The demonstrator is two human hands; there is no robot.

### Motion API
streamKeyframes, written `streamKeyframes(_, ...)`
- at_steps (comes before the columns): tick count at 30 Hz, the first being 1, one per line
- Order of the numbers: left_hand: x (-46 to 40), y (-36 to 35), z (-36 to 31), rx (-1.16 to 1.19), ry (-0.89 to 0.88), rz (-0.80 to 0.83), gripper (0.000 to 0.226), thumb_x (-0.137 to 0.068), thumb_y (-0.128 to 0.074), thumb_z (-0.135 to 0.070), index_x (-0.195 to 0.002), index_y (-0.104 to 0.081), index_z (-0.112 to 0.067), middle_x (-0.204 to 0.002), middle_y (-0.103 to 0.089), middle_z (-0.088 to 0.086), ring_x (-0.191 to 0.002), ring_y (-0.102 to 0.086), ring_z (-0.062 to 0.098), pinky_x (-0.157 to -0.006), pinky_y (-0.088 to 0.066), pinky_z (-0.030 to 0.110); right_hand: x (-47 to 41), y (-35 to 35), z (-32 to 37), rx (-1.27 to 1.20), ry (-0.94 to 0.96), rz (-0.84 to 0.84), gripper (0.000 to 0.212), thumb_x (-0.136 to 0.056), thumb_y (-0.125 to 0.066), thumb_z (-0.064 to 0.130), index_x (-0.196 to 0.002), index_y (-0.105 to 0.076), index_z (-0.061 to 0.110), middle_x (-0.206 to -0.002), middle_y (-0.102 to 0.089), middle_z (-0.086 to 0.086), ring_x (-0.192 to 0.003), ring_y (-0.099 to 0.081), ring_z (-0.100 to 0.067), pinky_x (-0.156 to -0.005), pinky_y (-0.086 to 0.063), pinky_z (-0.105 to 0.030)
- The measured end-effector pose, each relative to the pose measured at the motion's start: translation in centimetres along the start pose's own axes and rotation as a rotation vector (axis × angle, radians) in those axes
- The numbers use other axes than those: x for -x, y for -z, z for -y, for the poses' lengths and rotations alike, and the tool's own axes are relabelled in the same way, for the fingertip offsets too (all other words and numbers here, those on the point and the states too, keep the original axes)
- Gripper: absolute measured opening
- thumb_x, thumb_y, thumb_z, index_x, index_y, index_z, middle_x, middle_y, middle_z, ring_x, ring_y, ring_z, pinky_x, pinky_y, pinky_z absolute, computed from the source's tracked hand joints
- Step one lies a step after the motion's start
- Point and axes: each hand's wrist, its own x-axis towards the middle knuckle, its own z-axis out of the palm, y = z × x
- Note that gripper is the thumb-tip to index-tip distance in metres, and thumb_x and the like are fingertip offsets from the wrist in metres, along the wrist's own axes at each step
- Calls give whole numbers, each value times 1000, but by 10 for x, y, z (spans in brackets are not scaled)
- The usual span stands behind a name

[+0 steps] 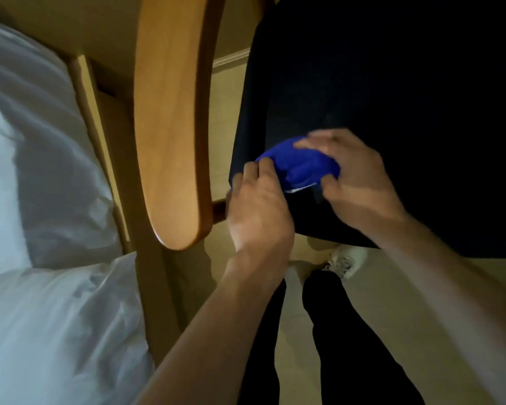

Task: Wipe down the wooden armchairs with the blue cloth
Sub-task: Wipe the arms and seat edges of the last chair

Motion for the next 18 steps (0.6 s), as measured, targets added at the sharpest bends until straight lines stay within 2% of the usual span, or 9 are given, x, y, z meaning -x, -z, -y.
streamKeyframes(3,14,-14,3,72,219,97,33,-93,-54,-10,-124,-43,-13,-115,-57,5,-100,-61,21,-82,-51,32,-42,-18,16,26,228,270,53,-78,-48,-17,-114,-71,15,-133,-56,-2,-122,-51,-14,-101,-30,-8)
streamKeyframes(6,43,-30,27,157,337,254,26,-98,-46,-11,-123,-47,-10,-111,-63,7,-95,-66,22,-84,-55,34,-42,-54,22,207,397,610,35,-92,-52,5,-114,-70,26,-138,-51,7,-129,-44,-15,-111,-35,-33)
streamKeyframes(9,72,-52,18,121,332,338,22,-101,-41,-18,-120,-50,-10,-115,-63,6,-101,-63,23,-85,-51,32,-17,-52,5,299,469,846,32,-89,-49,10,-111,-71,18,-141,-49,2,-137,-36,-17,-112,-31,-36)
streamKeyframes(10,77,-59,4,147,322,356,23,-101,-41,-21,-119,-51,-11,-115,-63,6,-101,-63,23,-84,-51,33,-9,-40,-6,278,473,858,33,-84,-48,8,-106,-72,13,-139,-51,-2,-136,-38,-18,-110,-33,-37)
streamKeyframes(12,83,-68,-22,205,288,400,27,-100,-41,-25,-121,-51,-12,-114,-64,5,-100,-63,25,-80,-48,34,7,-10,-25,239,450,807,33,-77,-54,-8,-100,-74,6,-134,-56,-10,-133,-46,-25,-109,-38,-42)
streamKeyframes(14,88,-69,-35,219,236,409,26,-100,-41,-28,-121,-50,-15,-111,-65,3,-97,-63,25,-76,-46,34,16,15,-38,229,397,702,49,-69,-51,-24,-101,-75,5,-132,-59,-12,-129,-51,-28,-109,-41,-44)
streamKeyframes(16,92,-60,-29,268,170,330,18,-99,-44,-34,-111,-50,-21,-104,-65,-2,-91,-64,23,-72,-47,35,11,27,-41,231,365,633,60,-65,-48,-26,-104,-75,10,-132,-59,-7,-127,-52,-23,-108,-40,-38)
streamKeyframes(18,87,-44,-14,323,161,165,23,-97,-46,-35,-116,-50,-24,-106,-63,-6,-90,-64,19,-71,-52,34,-10,21,-31,192,426,544,62,-64,-50,-27,-105,-74,12,-129,-60,-5,-121,-54,-17,-103,-41,-27)
